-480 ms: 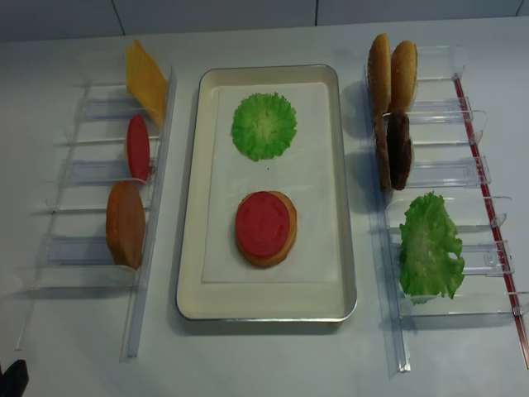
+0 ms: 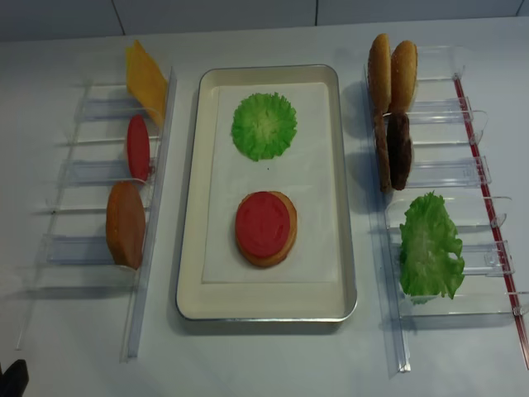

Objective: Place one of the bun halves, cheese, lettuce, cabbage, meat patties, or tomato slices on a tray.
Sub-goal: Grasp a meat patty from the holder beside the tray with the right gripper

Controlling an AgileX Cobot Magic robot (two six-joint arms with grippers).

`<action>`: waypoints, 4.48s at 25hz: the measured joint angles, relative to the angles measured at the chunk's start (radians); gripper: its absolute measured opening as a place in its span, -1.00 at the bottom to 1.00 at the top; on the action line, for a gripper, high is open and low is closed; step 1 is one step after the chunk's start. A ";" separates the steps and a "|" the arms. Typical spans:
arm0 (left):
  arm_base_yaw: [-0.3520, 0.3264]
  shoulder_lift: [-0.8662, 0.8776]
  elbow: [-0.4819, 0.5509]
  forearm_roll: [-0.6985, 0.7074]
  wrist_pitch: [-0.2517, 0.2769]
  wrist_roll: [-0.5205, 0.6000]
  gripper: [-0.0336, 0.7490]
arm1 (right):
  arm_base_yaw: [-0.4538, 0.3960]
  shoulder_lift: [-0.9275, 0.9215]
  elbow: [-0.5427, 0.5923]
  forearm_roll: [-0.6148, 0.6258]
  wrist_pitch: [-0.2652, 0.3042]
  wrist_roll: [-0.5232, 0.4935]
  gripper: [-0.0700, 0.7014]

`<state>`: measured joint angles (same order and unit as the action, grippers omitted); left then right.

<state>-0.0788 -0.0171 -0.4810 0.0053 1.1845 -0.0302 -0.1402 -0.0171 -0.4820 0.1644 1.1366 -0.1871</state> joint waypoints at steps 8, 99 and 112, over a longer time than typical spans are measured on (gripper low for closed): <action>0.000 0.000 0.000 0.000 0.000 0.000 -0.41 | 0.000 0.031 0.000 0.066 0.000 -0.031 0.46; 0.000 0.000 0.000 0.000 -0.002 0.000 -0.41 | 0.608 1.803 -0.917 -0.279 -0.017 0.641 -0.22; 0.000 0.000 0.000 0.000 -0.002 0.000 -0.41 | 0.608 1.799 -0.919 -0.286 0.028 0.658 -0.47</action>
<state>-0.0788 -0.0171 -0.4810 0.0053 1.1827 -0.0302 0.4677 1.7817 -1.4008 -0.1212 1.1647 0.4712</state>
